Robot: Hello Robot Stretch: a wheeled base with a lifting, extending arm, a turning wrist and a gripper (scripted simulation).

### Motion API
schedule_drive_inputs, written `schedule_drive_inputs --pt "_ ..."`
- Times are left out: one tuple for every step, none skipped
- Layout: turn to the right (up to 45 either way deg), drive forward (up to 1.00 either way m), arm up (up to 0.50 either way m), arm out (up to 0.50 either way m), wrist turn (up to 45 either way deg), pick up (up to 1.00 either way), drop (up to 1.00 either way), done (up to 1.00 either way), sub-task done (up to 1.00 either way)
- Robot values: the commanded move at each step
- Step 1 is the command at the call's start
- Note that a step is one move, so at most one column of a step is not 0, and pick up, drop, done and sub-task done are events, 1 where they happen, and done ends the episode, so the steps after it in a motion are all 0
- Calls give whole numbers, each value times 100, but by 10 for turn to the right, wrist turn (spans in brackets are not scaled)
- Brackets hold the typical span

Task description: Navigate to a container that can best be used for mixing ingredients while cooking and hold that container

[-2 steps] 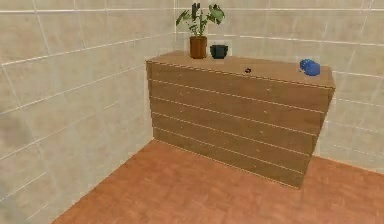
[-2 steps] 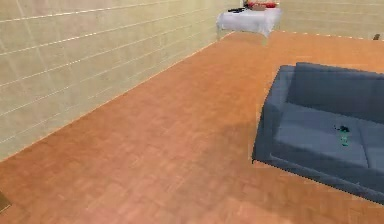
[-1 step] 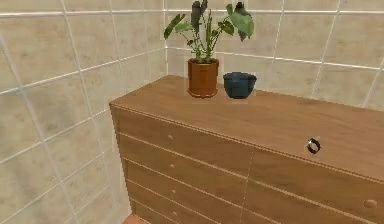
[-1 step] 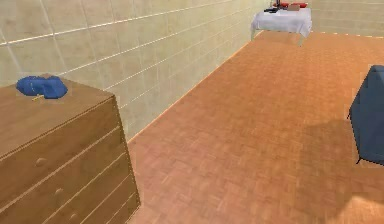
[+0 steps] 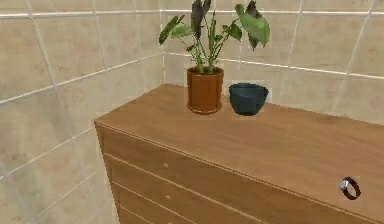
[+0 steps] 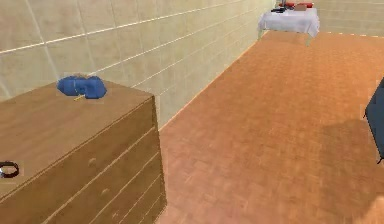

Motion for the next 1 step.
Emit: schedule_drive_inputs --pt "-450 0 0 0 0 0 0 0 0"
